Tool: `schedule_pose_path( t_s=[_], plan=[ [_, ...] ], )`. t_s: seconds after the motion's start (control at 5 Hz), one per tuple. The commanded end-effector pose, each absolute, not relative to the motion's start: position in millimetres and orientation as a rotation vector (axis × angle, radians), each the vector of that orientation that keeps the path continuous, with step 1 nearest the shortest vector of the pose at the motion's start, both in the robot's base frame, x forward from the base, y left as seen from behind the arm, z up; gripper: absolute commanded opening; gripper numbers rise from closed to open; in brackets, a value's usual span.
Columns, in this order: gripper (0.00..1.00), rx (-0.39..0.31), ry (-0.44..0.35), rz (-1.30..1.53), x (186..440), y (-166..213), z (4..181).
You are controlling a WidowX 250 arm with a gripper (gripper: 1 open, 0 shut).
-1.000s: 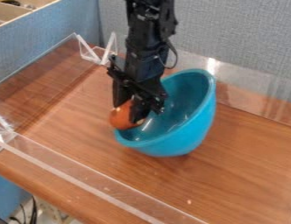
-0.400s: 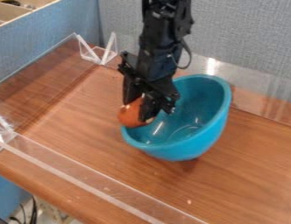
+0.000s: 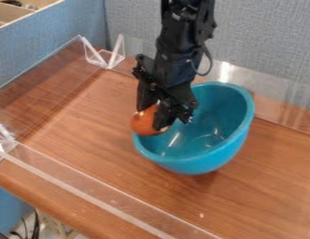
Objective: Remove the mushroom from inside the blue bowl and put it on the table
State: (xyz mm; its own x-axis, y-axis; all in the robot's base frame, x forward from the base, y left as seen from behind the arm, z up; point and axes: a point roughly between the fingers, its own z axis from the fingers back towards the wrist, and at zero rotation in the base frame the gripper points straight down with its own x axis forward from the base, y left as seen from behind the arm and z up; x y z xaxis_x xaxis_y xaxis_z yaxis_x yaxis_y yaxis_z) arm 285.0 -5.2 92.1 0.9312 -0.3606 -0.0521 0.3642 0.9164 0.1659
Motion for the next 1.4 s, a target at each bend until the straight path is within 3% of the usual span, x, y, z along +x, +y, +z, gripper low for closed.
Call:
schedule_pose_path(
  t_s=[0.0,1.2],
  plan=[
    [0.0,0.188,-0.043,-0.387,292,-10,110.2],
    [0.0,0.23,-0.049,-0.443,291,-14,123.1]
  ],
)
